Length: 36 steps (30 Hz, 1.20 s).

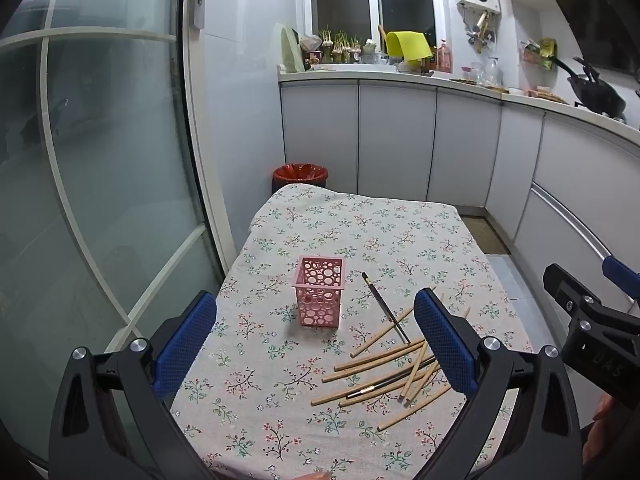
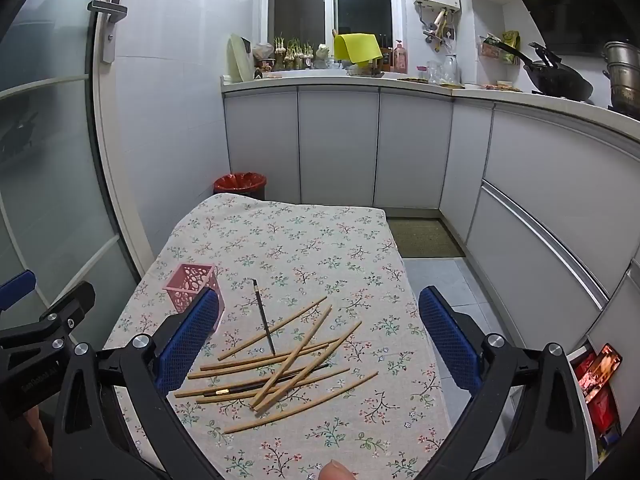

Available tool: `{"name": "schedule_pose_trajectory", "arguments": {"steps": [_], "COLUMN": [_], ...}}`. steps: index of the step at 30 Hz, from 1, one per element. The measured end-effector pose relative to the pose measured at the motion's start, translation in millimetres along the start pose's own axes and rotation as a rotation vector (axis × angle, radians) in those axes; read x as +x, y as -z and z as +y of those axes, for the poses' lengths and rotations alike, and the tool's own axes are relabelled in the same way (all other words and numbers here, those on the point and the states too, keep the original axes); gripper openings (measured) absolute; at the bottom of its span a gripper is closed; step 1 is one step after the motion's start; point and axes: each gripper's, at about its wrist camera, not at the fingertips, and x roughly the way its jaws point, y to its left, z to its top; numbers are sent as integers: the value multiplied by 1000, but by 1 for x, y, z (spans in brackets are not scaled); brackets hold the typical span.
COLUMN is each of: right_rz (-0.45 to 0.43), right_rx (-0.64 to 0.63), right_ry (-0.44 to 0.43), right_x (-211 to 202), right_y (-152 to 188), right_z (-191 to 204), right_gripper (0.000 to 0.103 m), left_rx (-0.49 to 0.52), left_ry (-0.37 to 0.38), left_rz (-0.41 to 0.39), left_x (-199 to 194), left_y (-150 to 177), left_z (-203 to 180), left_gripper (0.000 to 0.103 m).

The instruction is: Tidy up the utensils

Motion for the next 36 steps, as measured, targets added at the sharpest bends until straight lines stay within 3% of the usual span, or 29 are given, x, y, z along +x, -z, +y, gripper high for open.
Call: {"name": "schedule_pose_trajectory", "arguments": {"steps": [36], "right_rz": [-4], "right_rx": [4], "right_ry": [0], "right_x": [-2], "right_y": [-1], "right_z": [-2], "right_gripper": [96], "left_rx": [3], "left_ry": [-2], "left_rz": [0], "left_x": [-4], "left_y": [-5], "left_z": [-1], "left_gripper": [96]}}
